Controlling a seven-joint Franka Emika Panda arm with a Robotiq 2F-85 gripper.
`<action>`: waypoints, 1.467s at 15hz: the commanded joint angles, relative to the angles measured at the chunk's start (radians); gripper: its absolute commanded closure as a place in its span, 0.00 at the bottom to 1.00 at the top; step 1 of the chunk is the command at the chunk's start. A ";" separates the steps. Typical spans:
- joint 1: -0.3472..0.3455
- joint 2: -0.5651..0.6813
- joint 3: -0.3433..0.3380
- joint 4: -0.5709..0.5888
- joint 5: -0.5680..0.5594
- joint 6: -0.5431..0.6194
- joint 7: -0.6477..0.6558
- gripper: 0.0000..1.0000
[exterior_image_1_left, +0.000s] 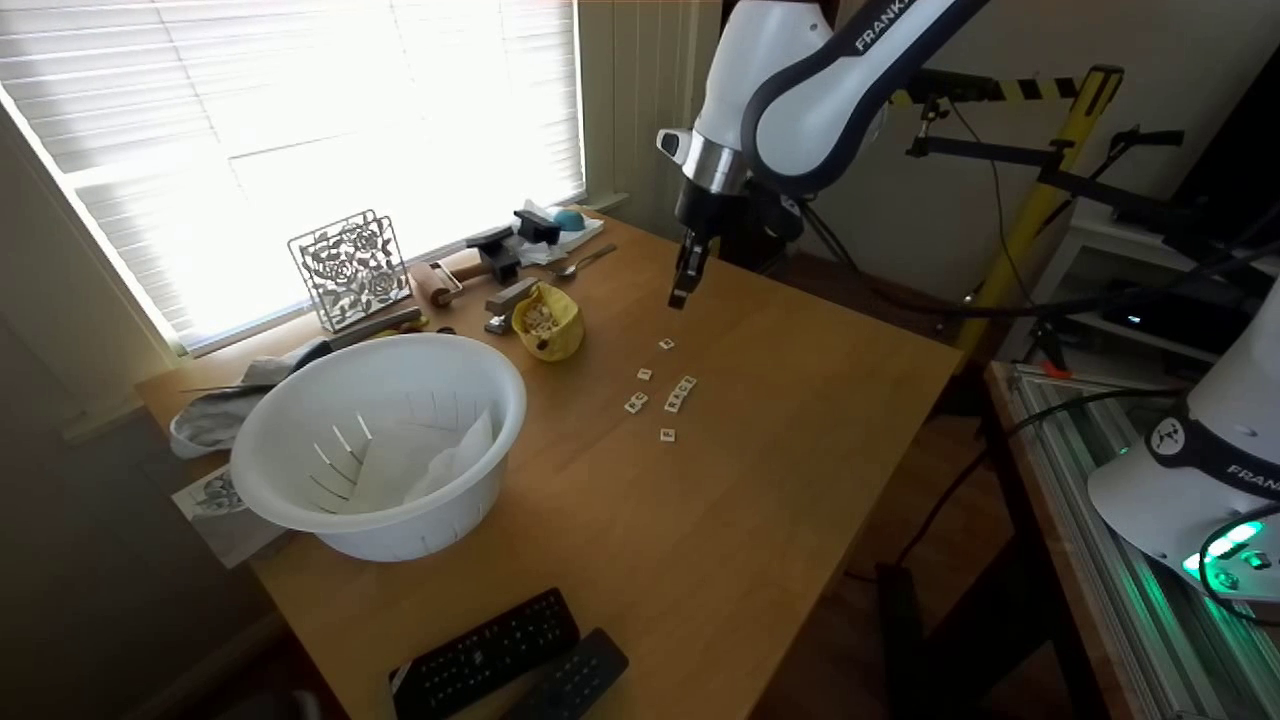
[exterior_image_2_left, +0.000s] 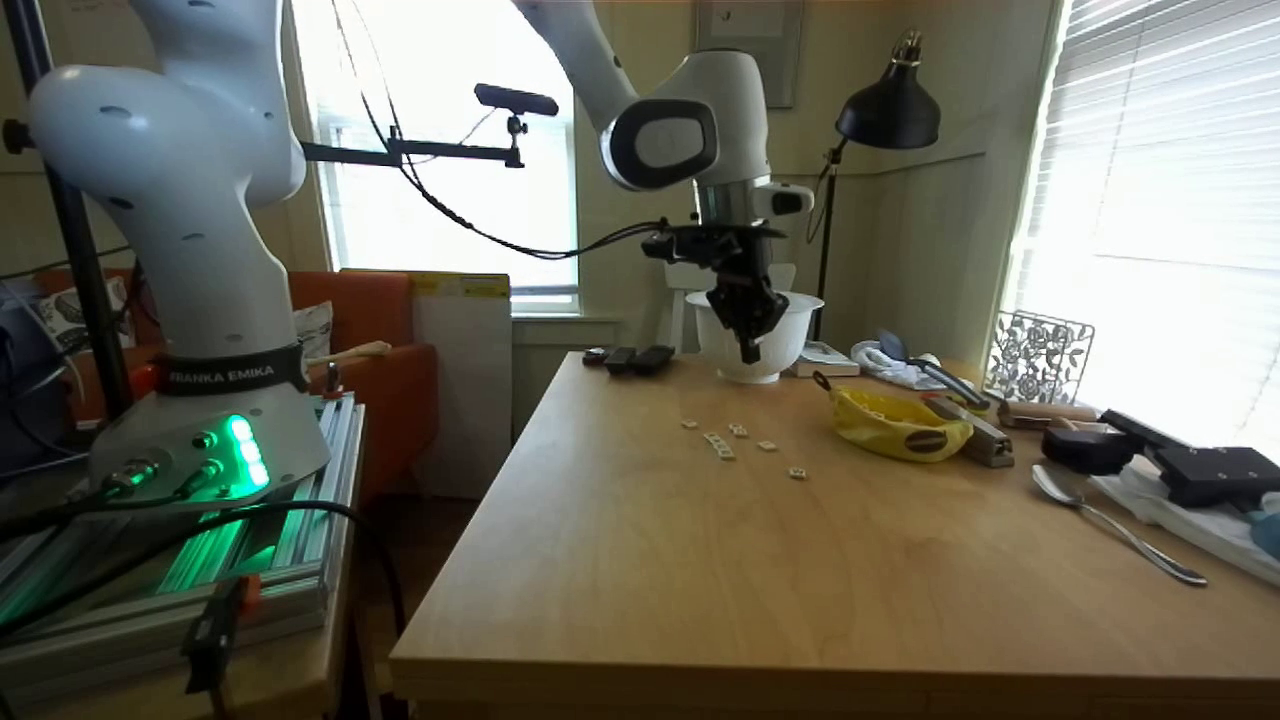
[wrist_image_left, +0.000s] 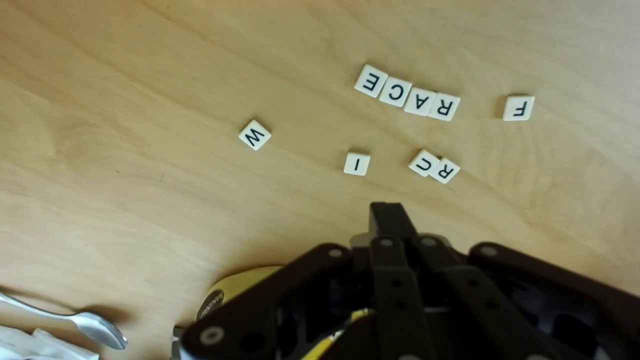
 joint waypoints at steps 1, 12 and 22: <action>0.068 -0.070 -0.056 -0.034 0.012 -0.077 0.043 0.67; 0.190 -0.136 -0.146 -0.064 -0.032 -0.217 0.219 0.00; 0.192 -0.105 -0.147 -0.048 -0.006 -0.203 0.185 0.00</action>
